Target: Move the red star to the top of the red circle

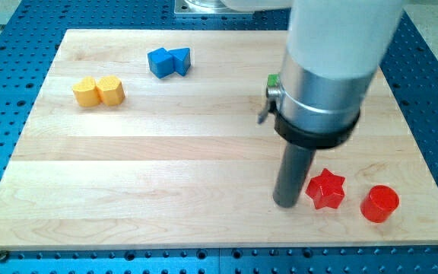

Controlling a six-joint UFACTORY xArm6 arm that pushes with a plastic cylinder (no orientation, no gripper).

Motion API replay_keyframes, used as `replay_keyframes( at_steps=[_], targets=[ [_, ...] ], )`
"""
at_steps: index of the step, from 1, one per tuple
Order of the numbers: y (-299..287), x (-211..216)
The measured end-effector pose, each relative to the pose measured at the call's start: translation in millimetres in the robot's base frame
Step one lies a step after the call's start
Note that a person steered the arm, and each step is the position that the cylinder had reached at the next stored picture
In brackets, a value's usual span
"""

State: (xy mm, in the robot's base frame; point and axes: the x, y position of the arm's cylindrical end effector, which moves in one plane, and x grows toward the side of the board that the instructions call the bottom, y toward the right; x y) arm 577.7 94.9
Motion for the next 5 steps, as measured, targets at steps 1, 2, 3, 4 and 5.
replay_keyframes(
  at_steps=[1, 2, 3, 4, 5],
  targets=[
    [11, 19],
    [13, 19],
    [40, 15],
    [47, 5],
    [27, -20]
  ],
)
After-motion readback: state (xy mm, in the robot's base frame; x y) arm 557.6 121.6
